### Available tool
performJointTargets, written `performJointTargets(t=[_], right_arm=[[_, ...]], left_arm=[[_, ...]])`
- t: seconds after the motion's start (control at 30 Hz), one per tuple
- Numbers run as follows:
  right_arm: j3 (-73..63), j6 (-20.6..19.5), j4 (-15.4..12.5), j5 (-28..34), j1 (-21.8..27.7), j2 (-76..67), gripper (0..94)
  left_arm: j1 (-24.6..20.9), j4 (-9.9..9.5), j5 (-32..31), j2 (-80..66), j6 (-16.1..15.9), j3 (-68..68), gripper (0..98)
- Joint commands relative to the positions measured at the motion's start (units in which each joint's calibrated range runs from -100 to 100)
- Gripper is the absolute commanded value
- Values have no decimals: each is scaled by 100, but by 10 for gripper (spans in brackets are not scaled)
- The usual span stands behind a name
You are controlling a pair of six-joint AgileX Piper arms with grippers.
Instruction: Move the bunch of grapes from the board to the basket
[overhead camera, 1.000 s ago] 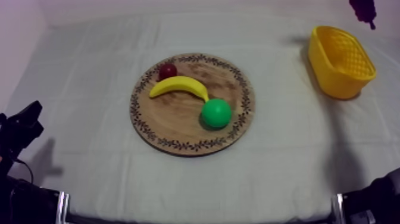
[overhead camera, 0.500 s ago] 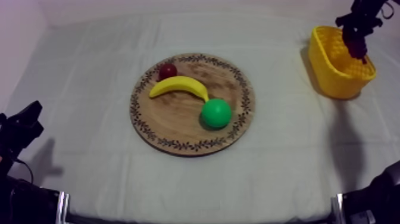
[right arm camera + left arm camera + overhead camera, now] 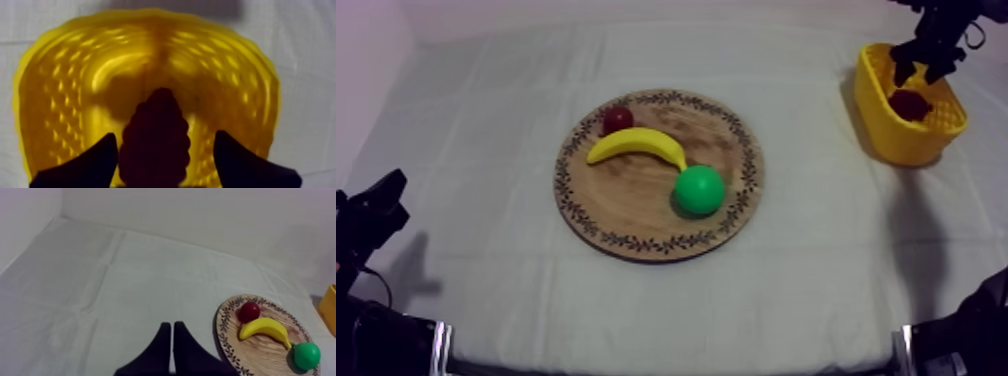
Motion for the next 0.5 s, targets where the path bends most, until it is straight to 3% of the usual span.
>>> performJointTargets(t=[0.0, 0.23, 0.47], right_arm=[[54, -12, -12, -48, 5, -187, 589], [444, -32, -40, -400, 49, -1160, 557], [1191, -133, 101, -834, 30, -2617, 530]], left_arm=[[0, -4, -5, 0, -1, -2, 1], [0, -4, -5, 0, -1, -2, 1], [0, -4, -5, 0, -1, -2, 1]])
